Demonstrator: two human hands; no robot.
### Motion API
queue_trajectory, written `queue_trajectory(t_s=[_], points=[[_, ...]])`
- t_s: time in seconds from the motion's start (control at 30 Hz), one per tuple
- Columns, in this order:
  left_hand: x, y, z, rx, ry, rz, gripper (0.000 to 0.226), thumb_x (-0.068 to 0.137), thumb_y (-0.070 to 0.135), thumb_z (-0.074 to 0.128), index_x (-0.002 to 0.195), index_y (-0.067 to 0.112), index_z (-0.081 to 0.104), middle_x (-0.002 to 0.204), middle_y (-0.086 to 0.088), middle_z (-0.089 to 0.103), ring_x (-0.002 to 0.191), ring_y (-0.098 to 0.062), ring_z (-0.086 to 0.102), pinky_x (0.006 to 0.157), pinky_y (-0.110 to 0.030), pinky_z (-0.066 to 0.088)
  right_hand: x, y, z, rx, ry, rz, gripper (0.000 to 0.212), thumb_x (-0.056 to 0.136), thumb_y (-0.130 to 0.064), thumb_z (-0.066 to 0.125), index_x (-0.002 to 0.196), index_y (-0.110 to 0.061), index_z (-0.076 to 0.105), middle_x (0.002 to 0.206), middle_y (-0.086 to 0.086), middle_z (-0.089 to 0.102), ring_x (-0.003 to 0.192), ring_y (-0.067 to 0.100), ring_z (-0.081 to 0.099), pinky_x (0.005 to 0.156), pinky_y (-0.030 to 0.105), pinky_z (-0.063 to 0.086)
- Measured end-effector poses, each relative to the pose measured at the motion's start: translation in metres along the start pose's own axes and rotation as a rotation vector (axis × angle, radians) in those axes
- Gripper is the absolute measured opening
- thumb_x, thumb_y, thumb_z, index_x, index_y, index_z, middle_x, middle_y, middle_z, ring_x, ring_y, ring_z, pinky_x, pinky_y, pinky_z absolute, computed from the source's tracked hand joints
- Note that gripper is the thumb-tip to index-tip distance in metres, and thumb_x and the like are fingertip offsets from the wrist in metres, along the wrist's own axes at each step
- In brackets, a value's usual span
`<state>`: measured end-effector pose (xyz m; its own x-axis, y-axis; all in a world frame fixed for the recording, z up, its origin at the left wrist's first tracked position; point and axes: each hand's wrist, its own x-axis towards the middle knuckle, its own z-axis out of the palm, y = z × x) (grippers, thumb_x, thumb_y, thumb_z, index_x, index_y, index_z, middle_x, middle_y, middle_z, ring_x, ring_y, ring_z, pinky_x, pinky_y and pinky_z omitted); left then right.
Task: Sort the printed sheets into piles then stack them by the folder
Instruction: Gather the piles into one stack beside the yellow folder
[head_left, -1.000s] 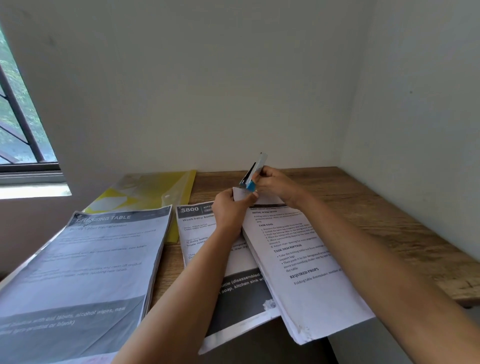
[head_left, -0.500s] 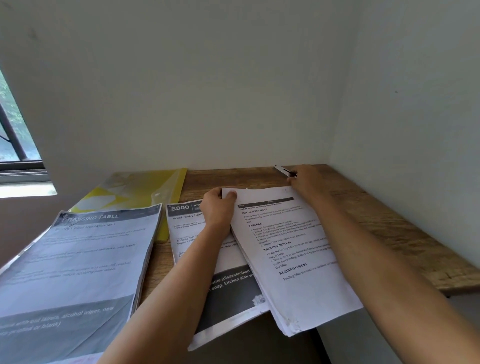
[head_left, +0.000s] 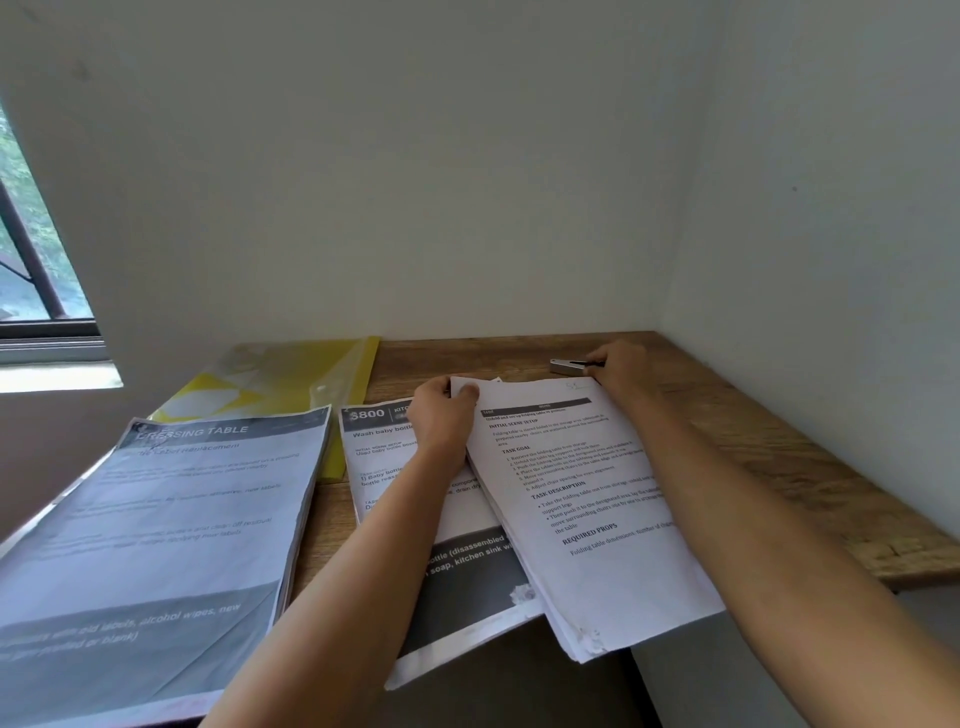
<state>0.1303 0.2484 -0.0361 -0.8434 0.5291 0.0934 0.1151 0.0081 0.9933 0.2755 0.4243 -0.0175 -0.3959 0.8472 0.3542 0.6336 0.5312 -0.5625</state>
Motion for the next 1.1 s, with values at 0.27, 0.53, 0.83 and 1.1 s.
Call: queue_trajectory(t_s=[0.27, 0.53, 0.83, 1.1], points=[[0.0, 0.001, -0.001, -0.104, -0.028, -0.064, 0.006, 0.092, 0.017, 0.06, 0.087, 0.019, 0.063, 0.098, -0.009, 0.069, 0.084, -0.026, 0.069, 0.076, -0.043, 0.06, -0.012, -0.026, -0.038, 0.173, 0.026, 0.125, 0.036, 0.102, -0.025, 0.035, 0.11, 0.0, 0.06, 0.108, 0.018, 0.062, 0.104, 0.031, 0.057, 0.075, 0.027, 0.036], [-0.012, 0.018, -0.005, -0.353, -0.096, -0.105, 0.007, 0.093, 0.011, 0.058, 0.098, 0.013, 0.062, 0.1, -0.015, 0.069, 0.087, -0.033, 0.068, 0.075, -0.05, 0.059, -0.047, 0.018, -0.067, 0.304, -0.278, 0.217, 0.043, 0.095, -0.048, 0.041, 0.106, -0.017, 0.069, 0.107, 0.004, 0.069, 0.096, 0.022, 0.066, 0.092, 0.044, 0.051], [-0.025, 0.039, -0.015, -0.464, -0.127, -0.04, 0.006, 0.095, 0.009, 0.056, 0.096, 0.011, 0.062, 0.089, -0.008, 0.065, 0.075, -0.024, 0.063, 0.07, -0.038, 0.058, -0.096, 0.011, -0.086, 0.401, -0.321, 0.283, 0.014, 0.095, -0.008, 0.053, 0.106, -0.004, 0.061, 0.112, 0.016, 0.066, 0.101, 0.032, 0.064, 0.093, 0.048, 0.05], [-0.019, 0.067, -0.067, -0.141, -0.053, 0.028, 0.055, 0.086, 0.045, 0.051, 0.125, 0.005, 0.053, 0.117, -0.018, 0.063, 0.097, -0.031, 0.064, 0.088, -0.046, 0.054, -0.096, -0.032, -0.08, 0.484, -0.22, 0.255, 0.021, 0.092, 0.001, 0.054, 0.111, 0.001, 0.063, 0.116, 0.017, 0.064, 0.101, 0.029, 0.06, 0.094, 0.039, 0.048]])
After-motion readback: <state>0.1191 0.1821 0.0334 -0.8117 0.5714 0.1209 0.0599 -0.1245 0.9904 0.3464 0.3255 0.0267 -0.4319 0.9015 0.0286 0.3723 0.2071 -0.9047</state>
